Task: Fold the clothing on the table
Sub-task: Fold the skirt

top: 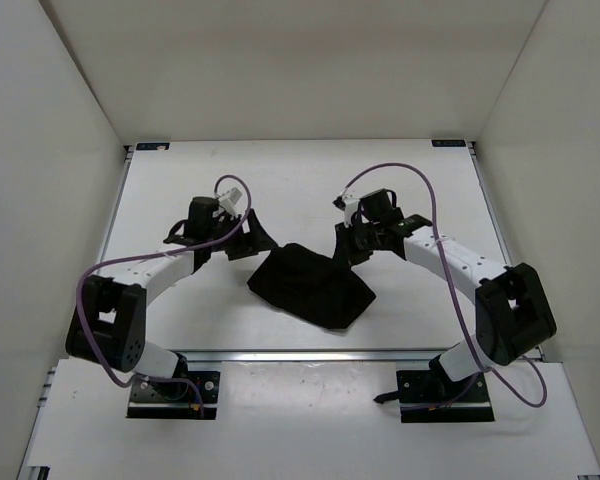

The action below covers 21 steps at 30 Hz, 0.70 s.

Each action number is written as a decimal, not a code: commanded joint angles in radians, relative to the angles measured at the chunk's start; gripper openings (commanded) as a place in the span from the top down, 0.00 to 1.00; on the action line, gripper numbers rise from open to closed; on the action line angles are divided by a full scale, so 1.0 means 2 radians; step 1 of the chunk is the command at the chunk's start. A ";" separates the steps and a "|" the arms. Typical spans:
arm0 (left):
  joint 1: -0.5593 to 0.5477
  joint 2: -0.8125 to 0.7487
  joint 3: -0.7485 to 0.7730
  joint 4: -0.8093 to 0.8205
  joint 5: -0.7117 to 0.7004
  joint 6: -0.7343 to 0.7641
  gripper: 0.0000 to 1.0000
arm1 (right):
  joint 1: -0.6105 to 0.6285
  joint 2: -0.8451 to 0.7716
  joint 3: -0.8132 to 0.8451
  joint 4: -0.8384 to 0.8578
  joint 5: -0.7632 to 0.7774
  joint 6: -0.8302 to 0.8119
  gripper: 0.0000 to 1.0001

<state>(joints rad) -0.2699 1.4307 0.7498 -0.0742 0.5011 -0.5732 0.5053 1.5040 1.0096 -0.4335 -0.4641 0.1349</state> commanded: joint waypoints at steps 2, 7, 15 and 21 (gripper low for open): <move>-0.027 0.024 0.065 0.037 0.059 0.022 0.12 | -0.025 -0.020 0.043 0.043 -0.042 0.015 1.00; -0.027 0.055 0.114 0.006 0.063 0.068 0.06 | 0.005 -0.011 0.089 0.021 -0.037 0.003 1.00; -0.014 0.101 0.099 0.032 0.142 0.121 0.06 | 0.057 -0.023 0.079 0.017 -0.052 0.018 1.00; -0.016 0.126 0.078 0.094 0.196 0.098 0.14 | 0.055 -0.041 0.059 0.020 -0.060 0.032 1.00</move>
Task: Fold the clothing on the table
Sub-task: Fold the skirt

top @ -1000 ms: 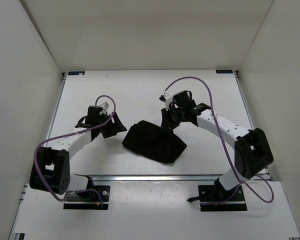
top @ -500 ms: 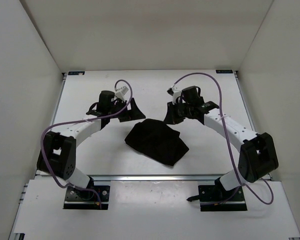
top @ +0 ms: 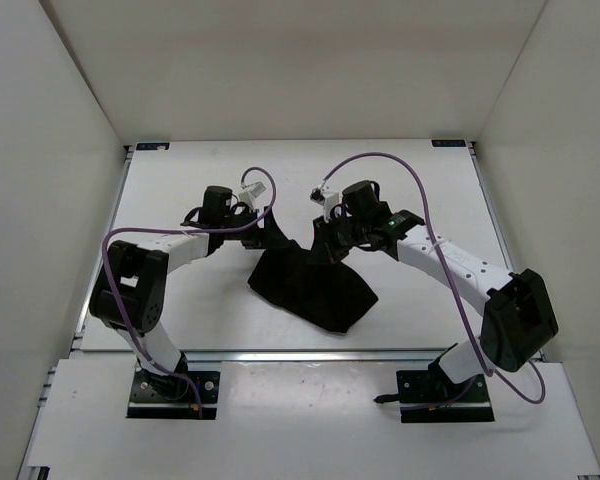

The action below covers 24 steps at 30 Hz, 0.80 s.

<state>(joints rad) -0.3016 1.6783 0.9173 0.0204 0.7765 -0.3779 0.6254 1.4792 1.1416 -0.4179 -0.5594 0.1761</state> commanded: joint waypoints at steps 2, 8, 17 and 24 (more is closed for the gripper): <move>-0.002 0.015 -0.008 0.072 0.099 -0.011 0.16 | -0.007 -0.028 -0.011 0.017 -0.018 0.015 1.00; -0.013 0.037 -0.033 0.179 0.178 -0.079 0.32 | -0.008 -0.009 -0.004 0.011 -0.016 0.018 1.00; -0.008 0.034 -0.017 0.072 0.111 0.008 0.08 | -0.013 0.003 0.007 0.001 -0.006 0.009 0.99; -0.021 0.035 0.044 -0.038 -0.023 0.043 0.01 | -0.003 0.005 -0.009 -0.037 0.002 -0.007 0.99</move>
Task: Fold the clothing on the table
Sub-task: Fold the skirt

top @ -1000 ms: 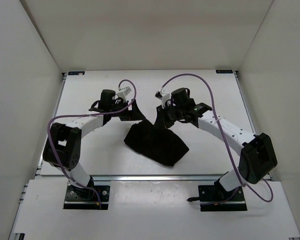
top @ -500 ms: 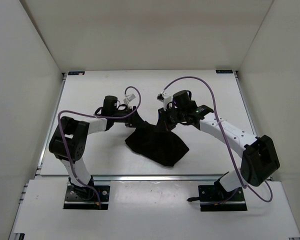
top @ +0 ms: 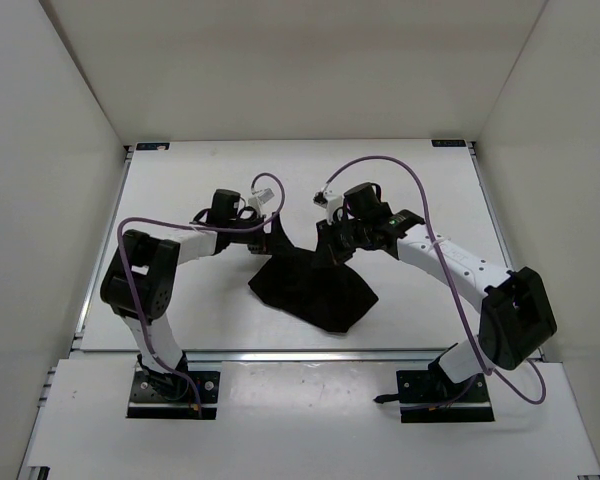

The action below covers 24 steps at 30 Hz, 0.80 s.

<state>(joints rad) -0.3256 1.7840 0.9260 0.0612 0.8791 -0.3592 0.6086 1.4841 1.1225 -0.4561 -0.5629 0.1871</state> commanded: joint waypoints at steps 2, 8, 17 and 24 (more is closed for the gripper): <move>-0.022 -0.009 0.077 -0.100 -0.123 0.045 0.02 | 0.012 0.006 -0.004 -0.029 0.013 -0.024 1.00; -0.049 0.015 0.145 -0.205 -0.225 0.048 0.01 | 0.029 0.016 -0.012 -0.042 0.021 -0.030 0.99; -0.071 0.011 0.161 -0.277 -0.280 0.050 0.14 | 0.035 -0.010 -0.035 0.000 0.035 -0.022 1.00; -0.099 0.021 0.164 -0.289 -0.288 0.034 0.19 | 0.039 -0.018 -0.063 0.019 0.012 -0.020 1.00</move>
<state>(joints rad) -0.5034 1.8347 1.2396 -0.4896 0.3206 -0.2810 0.6743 1.4811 1.0084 -0.4629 -0.5159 0.1535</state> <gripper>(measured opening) 0.825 0.004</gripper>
